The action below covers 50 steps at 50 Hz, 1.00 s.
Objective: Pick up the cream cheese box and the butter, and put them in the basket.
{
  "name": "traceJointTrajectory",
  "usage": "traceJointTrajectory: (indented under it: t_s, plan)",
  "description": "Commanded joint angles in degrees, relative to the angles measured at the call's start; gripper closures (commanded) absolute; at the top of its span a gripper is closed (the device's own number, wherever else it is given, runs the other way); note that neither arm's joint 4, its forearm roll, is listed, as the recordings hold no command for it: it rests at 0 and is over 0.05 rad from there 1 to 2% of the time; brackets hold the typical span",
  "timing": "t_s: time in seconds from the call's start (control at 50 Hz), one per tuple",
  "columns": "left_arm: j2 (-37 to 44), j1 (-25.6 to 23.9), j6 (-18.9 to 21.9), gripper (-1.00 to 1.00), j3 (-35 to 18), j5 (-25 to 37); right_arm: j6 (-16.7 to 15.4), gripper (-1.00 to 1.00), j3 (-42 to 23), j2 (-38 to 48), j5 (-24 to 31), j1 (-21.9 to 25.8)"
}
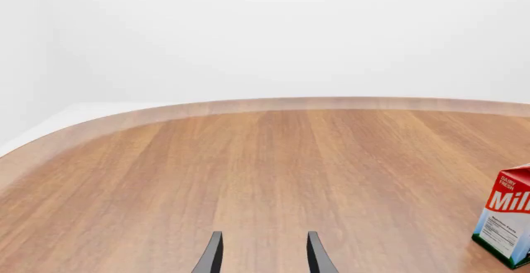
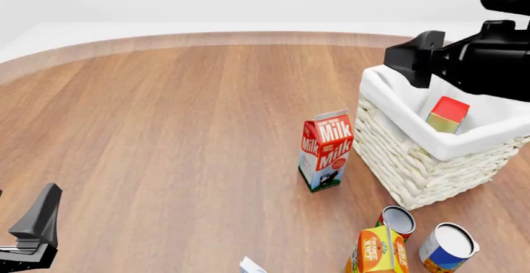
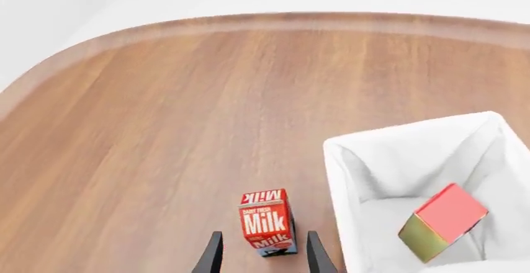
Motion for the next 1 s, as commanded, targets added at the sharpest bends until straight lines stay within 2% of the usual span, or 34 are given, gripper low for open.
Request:
traceJointTrajectory:
  t_s: [0.02, 0.14, 0.48, 1.0]
  plan:
    - [0.00, 0.00, 0.00, -1.00, 0.00, 0.00, -1.27, -1.00, -1.10, -0.12, 2.13, 5.23]
    - [0.00, 0.00, 0.00, -1.00, 0.00, 0.00, -1.61, -1.00, -0.62, 0.83, 1.64, 9.19]
    - [0.00, 0.00, 0.00, -1.00, 0.00, 0.00, -3.37, -1.00, -0.74, 2.49, 2.59, 15.37]
    - [0.00, 0.00, 0.00, -1.00, 0.00, 0.00, -2.32, -1.00, 0.83, 7.04, 0.73, 23.79]
